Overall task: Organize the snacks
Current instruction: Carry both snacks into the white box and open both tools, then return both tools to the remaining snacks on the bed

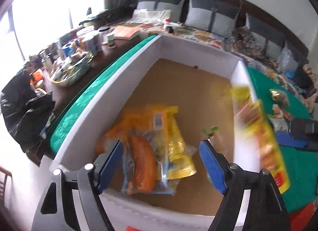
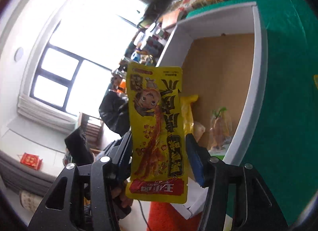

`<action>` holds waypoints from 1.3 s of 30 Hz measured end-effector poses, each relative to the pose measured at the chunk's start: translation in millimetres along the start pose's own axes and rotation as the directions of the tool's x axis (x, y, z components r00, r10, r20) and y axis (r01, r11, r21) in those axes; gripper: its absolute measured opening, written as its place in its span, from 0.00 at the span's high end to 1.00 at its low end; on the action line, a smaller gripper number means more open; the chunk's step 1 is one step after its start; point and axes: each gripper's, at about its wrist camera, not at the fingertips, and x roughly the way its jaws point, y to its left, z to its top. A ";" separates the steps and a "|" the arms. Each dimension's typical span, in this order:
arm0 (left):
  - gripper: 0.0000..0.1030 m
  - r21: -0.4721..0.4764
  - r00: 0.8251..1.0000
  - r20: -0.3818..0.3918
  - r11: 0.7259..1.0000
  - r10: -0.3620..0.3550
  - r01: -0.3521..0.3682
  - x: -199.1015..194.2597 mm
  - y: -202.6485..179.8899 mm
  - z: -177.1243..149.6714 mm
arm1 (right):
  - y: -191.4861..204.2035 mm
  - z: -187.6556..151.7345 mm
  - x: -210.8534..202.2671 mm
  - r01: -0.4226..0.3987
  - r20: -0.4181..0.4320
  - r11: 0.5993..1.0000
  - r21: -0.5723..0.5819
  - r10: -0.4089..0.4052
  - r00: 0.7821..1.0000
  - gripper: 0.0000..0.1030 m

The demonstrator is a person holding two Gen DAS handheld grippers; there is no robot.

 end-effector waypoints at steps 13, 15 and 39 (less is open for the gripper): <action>0.11 0.022 0.937 0.051 0.939 -0.345 0.344 -46.7 -132.0 -13.7 | -183.6 -54.9 -128.0 0.732 0.269 0.679 -0.062 -0.695 0.667 0.30; 0.03 0.090 0.915 0.033 0.913 -0.403 0.399 -50.3 -177.3 -19.0 | -232.3 -80.7 -153.7 0.822 0.244 0.569 -0.032 -0.793 0.558 0.30; 0.00 0.452 0.959 -0.097 0.847 -0.265 0.280 125.1 -374.7 -89.1 | -340.2 -158.5 -250.8 0.812 0.310 0.537 0.229 -0.831 0.462 0.12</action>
